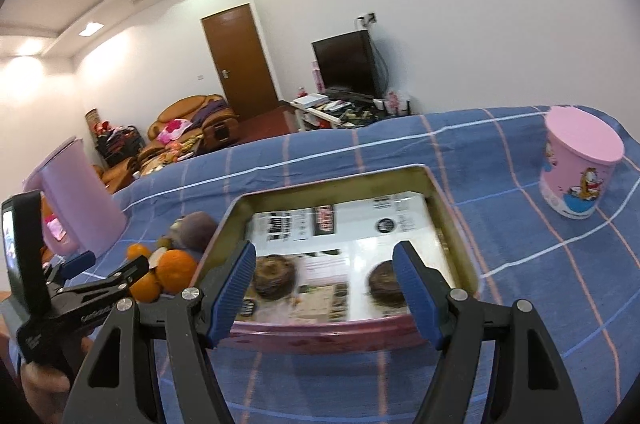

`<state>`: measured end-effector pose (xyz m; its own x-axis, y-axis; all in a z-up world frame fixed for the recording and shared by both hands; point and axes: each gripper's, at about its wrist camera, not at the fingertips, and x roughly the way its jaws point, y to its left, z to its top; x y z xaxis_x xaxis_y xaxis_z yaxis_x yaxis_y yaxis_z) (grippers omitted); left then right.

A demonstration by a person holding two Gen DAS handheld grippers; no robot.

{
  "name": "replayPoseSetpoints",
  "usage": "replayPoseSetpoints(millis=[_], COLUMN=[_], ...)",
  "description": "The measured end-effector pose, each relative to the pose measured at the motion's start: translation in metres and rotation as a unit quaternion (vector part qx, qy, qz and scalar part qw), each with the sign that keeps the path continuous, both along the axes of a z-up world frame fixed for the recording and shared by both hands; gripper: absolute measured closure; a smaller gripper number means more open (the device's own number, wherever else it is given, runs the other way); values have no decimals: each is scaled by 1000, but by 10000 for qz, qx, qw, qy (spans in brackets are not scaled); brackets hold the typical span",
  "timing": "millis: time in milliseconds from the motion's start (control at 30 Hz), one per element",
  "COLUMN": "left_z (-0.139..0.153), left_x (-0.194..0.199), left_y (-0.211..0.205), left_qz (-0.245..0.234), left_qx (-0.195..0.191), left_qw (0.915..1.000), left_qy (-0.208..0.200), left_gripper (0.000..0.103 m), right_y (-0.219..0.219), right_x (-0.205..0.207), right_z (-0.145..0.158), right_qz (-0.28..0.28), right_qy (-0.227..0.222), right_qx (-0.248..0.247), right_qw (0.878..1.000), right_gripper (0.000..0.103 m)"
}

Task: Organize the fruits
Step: 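Withdraw the right tool from the tin box back toward the fruit pile, then grasp an orange with the left tool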

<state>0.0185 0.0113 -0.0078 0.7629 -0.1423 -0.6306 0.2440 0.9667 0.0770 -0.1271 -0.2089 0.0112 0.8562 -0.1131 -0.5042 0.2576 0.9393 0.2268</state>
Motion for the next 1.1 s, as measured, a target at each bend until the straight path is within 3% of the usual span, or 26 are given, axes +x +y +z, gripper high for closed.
replayPoseSetpoints(millis=[267,533,633,700,800,900,1100], left_z=[-1,-8,-14,-18,-22,-27,-34], left_x=[4,0,3,2,4,3,5], left_y=[25,24,18,16,11,-1,-12], left_qz=[-224,-881,-905,-979,-1083,-1121,-1013], left_qx=[-129,-189,-118,-173,-307,-151,52], left_qw=[9996,9948,9940,9923,9892,9887,9891], left_qy=[137,478,604,740,942,981,1068], left_gripper=[0,1,4,13,21,31,41], right_y=[30,59,68,72,73,71,73], right_x=[9,20,22,25,26,26,27], right_z=[4,7,7,5,1,-1,-3], right_qz=[329,657,754,838,910,941,1004], right_qy=[29,55,57,105,140,152,181], right_qx=[-301,-516,-612,-658,-614,-551,-506], right_qw=[9990,9965,9953,9943,9939,9939,9935], right_gripper=[31,31,39,53,53,53,53])
